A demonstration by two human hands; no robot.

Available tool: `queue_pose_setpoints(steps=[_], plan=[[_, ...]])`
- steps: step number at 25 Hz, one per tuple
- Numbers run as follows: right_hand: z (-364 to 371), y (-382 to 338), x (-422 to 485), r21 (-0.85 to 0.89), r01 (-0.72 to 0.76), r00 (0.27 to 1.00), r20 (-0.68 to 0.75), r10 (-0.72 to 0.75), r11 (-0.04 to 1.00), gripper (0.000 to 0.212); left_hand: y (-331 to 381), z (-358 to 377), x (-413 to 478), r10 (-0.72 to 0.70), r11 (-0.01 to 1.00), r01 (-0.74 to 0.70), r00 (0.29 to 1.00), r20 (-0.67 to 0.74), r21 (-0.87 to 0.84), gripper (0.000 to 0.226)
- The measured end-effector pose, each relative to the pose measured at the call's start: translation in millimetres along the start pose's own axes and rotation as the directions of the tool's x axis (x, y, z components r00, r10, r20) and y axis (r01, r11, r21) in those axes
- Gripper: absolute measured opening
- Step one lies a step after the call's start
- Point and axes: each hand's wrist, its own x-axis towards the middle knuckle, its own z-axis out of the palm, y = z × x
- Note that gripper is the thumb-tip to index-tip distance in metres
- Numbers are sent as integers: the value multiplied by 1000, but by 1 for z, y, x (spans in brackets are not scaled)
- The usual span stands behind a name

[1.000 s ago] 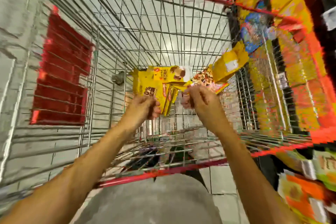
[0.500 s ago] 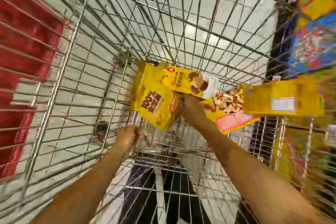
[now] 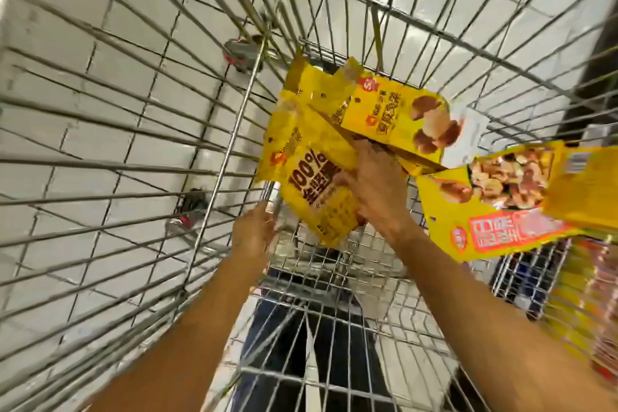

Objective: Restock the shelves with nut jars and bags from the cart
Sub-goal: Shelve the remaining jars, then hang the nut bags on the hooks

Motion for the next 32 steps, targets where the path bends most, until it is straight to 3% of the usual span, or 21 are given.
queue_pose_setpoints(steps=[2,6,9,10,12,13,15,16,18,20,21,22,23,25,26,28,29,32], plan=[[-17,11,-20,143,-44,998,-34,49,989,57,0,-11,-5,46,993,-48,999,19,106,19],[-45,36,-72,-5,-112,994,15,112,994,56,15,-25,-32,211,973,-219,973,93,79,25],[-62,42,-112,246,-140,990,35,135,959,45,39,-16,-56,352,874,-422,892,283,241,49],[-67,45,-126,384,-168,986,83,147,908,39,45,-11,-62,368,840,-465,867,337,279,57],[-81,52,-145,726,-230,973,180,143,648,34,57,-1,-77,413,804,-539,810,416,251,46],[-87,57,-150,816,-228,974,189,128,532,35,63,5,-85,437,803,-557,792,426,211,37],[-86,63,-155,866,-277,961,243,134,416,39,74,12,-98,479,811,-571,774,415,129,25],[-84,63,-156,847,-323,946,297,128,422,40,78,13,-104,498,803,-586,757,423,105,20],[-78,63,-159,752,-363,920,382,85,549,39,82,11,-115,512,734,-659,696,503,165,9],[-81,70,-149,518,-217,839,532,-113,827,38,81,5,-121,450,655,-704,655,607,275,3],[-83,79,-136,348,-96,771,618,-151,933,39,78,2,-124,398,618,-714,645,652,329,10],[-88,85,-118,190,-20,757,644,-109,982,39,72,-1,-124,344,564,-729,635,691,388,17],[-95,87,-96,83,-13,825,564,-36,996,37,64,-5,-121,299,477,-752,626,721,455,21],[-101,80,-48,164,-61,980,198,28,985,30,47,-16,-114,274,259,-782,622,733,567,12],[-99,68,-24,265,-25,999,39,15,964,30,41,-22,-109,302,262,-772,635,711,579,8],[-87,34,24,373,83,996,-41,-73,924,38,42,-31,-100,339,490,-694,709,618,527,11],[-79,17,47,409,113,993,-27,-111,906,44,48,-34,-95,333,573,-645,747,575,506,14],[-54,-16,96,374,46,985,139,-105,926,57,68,-34,-80,354,610,-647,739,574,457,17]])
